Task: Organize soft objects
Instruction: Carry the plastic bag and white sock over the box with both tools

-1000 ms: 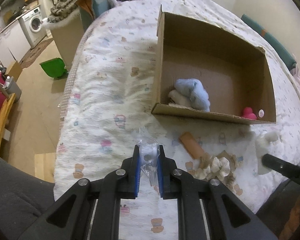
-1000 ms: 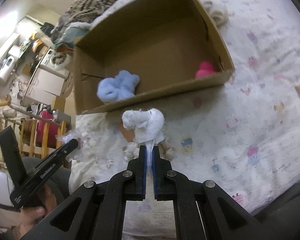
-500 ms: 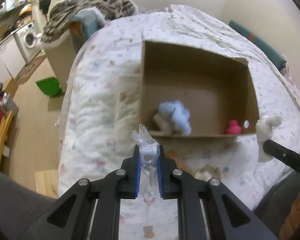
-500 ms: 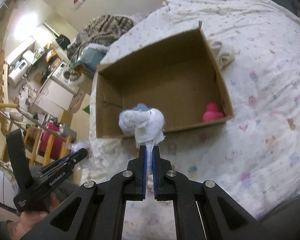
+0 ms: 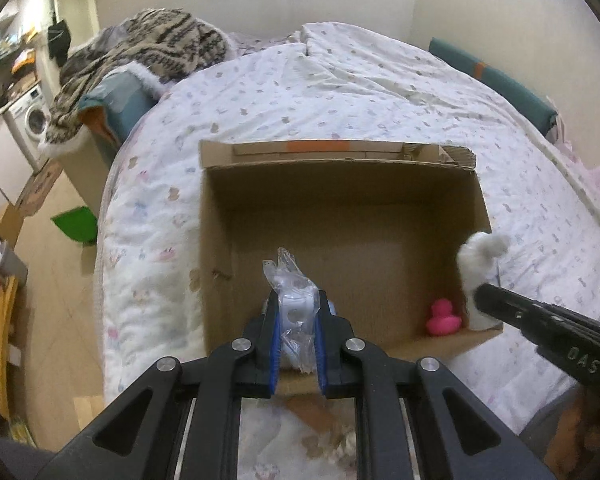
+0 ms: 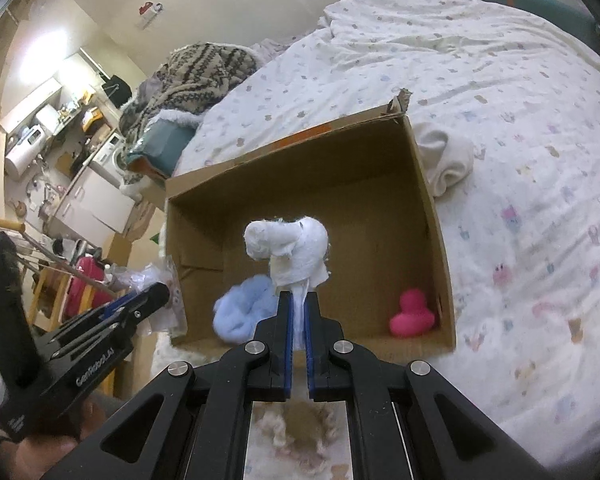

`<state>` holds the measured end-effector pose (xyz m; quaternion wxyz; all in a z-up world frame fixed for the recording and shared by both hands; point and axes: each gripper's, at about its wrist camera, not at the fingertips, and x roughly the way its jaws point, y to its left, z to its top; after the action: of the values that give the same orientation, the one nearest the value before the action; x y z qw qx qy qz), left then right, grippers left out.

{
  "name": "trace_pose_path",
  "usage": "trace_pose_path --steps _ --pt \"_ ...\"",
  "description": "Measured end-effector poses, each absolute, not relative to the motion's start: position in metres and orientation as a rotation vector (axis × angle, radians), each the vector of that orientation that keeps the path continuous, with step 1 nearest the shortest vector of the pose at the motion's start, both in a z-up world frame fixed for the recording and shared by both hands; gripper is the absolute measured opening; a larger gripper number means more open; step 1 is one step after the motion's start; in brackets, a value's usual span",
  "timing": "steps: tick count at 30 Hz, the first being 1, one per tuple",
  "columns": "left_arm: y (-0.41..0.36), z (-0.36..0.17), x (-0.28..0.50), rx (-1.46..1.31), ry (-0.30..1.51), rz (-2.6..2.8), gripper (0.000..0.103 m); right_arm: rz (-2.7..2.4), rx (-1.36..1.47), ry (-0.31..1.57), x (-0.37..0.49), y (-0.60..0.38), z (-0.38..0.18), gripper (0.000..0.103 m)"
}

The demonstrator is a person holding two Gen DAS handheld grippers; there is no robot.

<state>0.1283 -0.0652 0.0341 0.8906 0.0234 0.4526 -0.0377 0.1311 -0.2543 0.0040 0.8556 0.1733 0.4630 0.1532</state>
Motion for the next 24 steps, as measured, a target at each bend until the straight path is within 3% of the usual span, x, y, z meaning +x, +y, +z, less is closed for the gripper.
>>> trace_pose_path --steps 24 --pt "-0.091 -0.03 0.167 0.12 1.054 -0.045 0.013 0.252 0.331 1.174 0.151 -0.246 -0.059 0.007"
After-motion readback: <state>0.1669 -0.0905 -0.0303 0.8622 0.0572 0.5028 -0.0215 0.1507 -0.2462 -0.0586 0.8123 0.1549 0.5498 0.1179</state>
